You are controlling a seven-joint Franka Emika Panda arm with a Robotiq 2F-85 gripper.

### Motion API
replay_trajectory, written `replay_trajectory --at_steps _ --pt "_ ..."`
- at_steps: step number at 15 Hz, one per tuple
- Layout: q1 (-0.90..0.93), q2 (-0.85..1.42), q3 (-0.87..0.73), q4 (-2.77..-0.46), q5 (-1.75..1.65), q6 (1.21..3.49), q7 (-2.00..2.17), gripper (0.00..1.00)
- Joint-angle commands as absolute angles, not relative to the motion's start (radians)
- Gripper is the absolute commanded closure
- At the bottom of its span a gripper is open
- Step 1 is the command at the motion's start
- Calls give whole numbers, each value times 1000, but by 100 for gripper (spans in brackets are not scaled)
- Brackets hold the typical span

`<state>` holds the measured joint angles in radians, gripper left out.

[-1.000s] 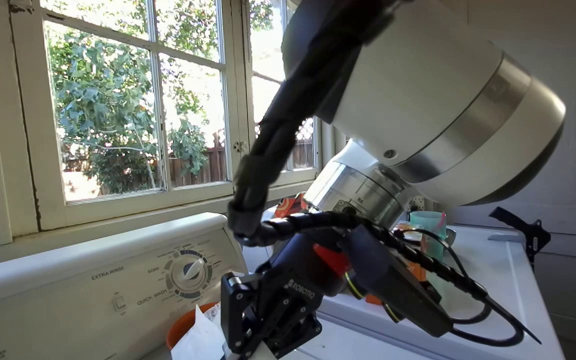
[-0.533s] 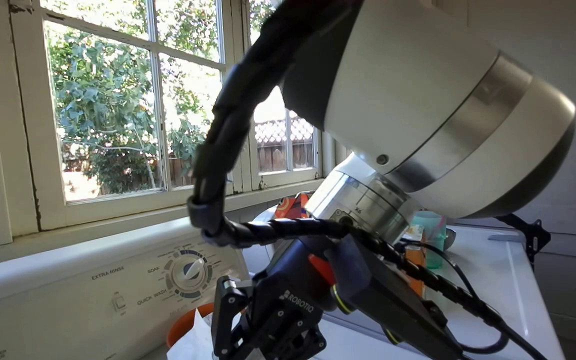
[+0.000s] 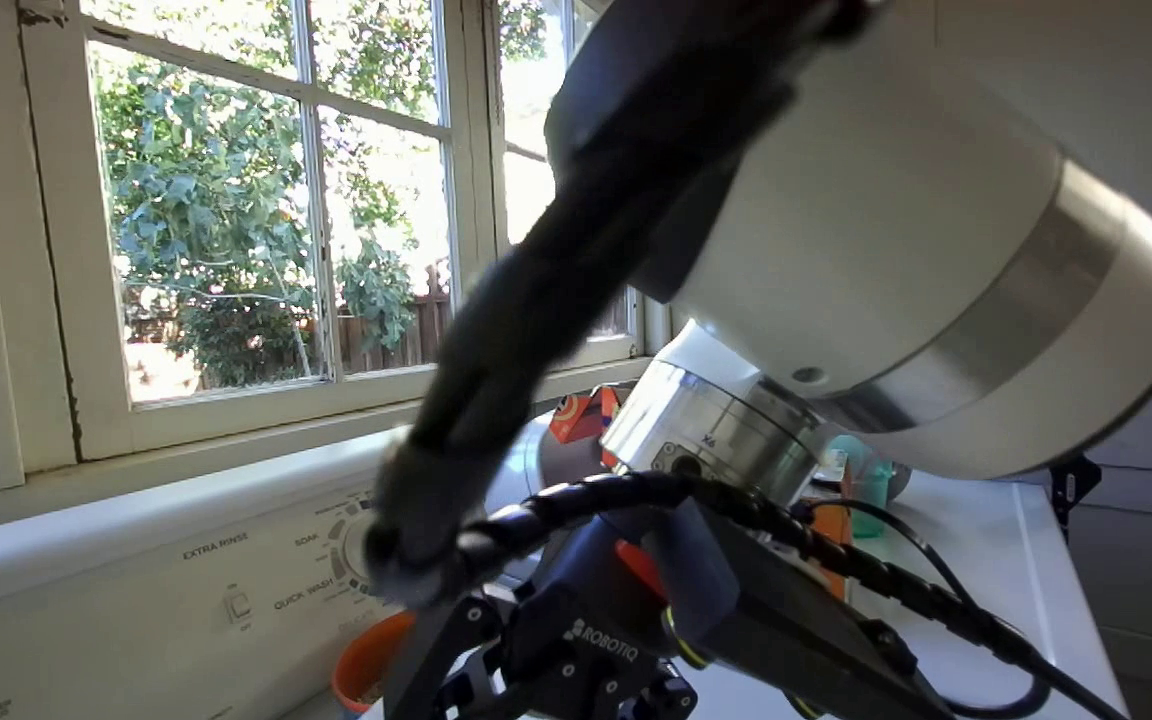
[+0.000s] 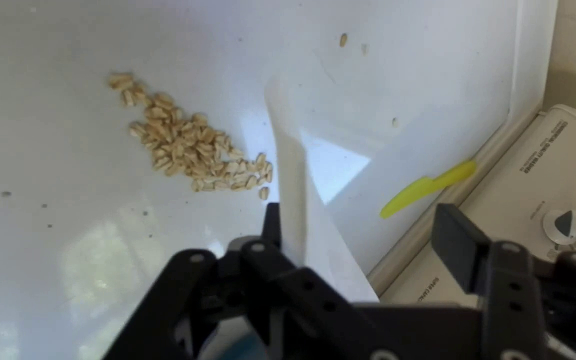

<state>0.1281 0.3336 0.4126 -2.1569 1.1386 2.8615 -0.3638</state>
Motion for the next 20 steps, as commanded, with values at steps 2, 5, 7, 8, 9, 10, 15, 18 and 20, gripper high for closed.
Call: replay_trajectory --at_steps 2,5,7,8,9,10,15,18,20 --pt "324 328 231 -2196 789 2850 -76 0" --pt "534 343 1 -2195 540 2817 83 0" --pt "672 368 -155 -2176 374 2796 197 0" --pt "740 378 -236 -2161 289 2773 256 0" --pt "805 388 -314 -2141 206 2739 317 0" --pt "859 397 -380 -2118 123 2693 380 0" --pt "733 377 -231 -2002 -67 2502 482 0" --pt "604 375 -74 -1962 31 2541 445 0" --pt "541 372 -4 -1941 48 2545 457 0"
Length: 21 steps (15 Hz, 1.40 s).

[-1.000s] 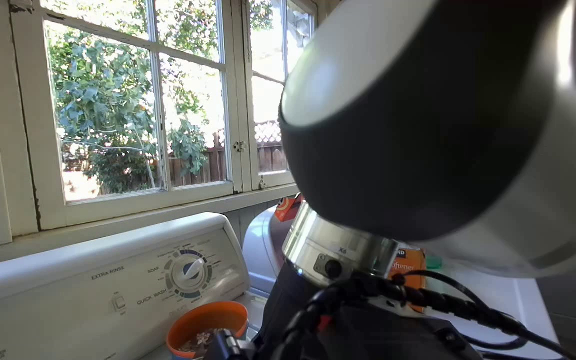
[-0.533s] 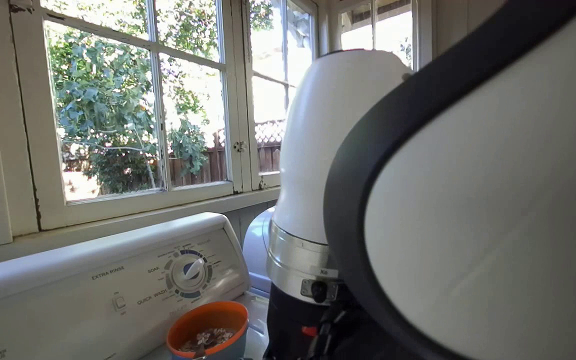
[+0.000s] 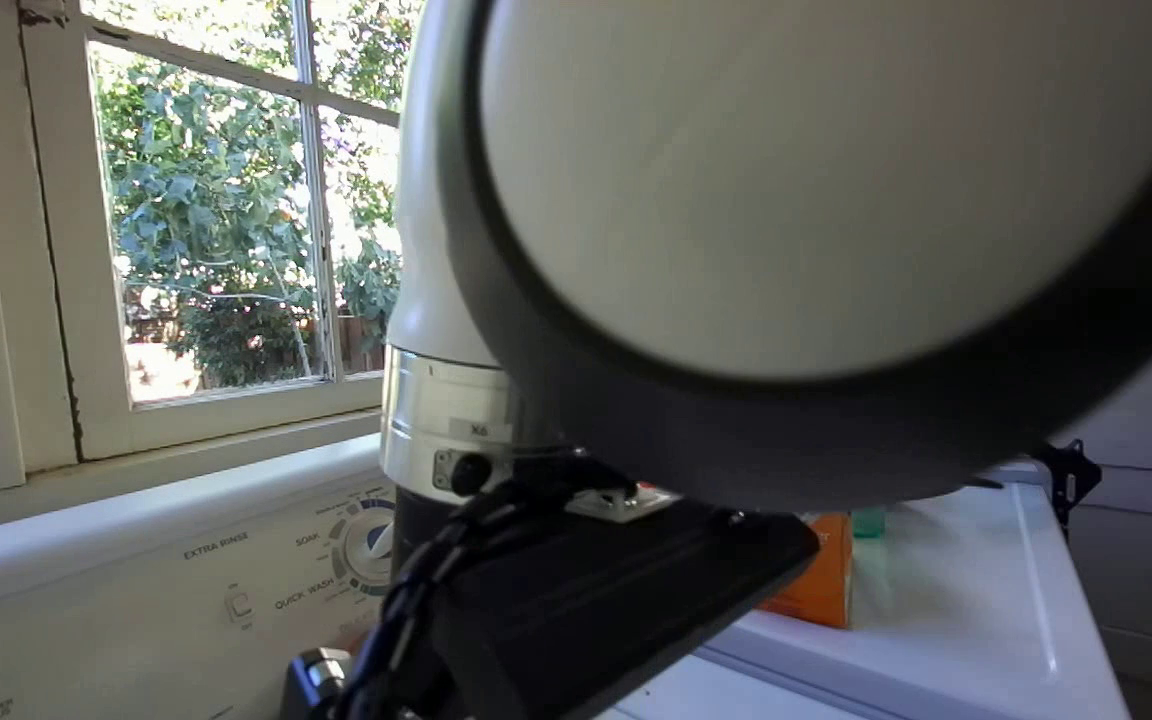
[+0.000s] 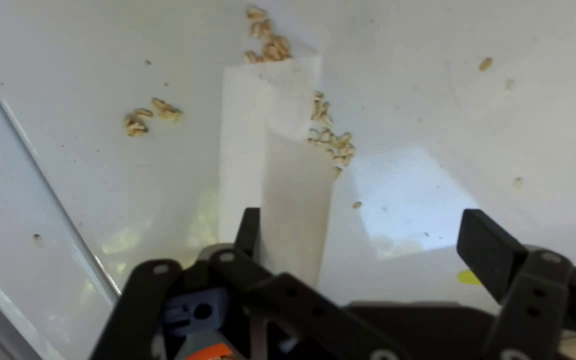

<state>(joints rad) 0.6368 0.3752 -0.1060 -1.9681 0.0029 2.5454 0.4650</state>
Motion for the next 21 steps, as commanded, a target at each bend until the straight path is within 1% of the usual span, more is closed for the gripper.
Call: replay_trajectory --at_steps 1,4,8,11,14,16,18,19,21 --pt "508 382 34 -1920 63 2502 432 0" --pt "454 391 84 -1897 49 2424 460 0" --pt "415 359 112 -1900 33 2446 472 0" --pt "407 298 119 -1910 14 2561 469 0" --pt "400 273 131 -1912 7 2742 446 0" --pt "381 284 162 -1913 64 2857 406 0" --pt "341 290 228 -1908 166 2844 335 0" --pt "316 280 263 -1906 226 2763 295 0" --pt "288 258 295 -1923 292 2702 243 0"
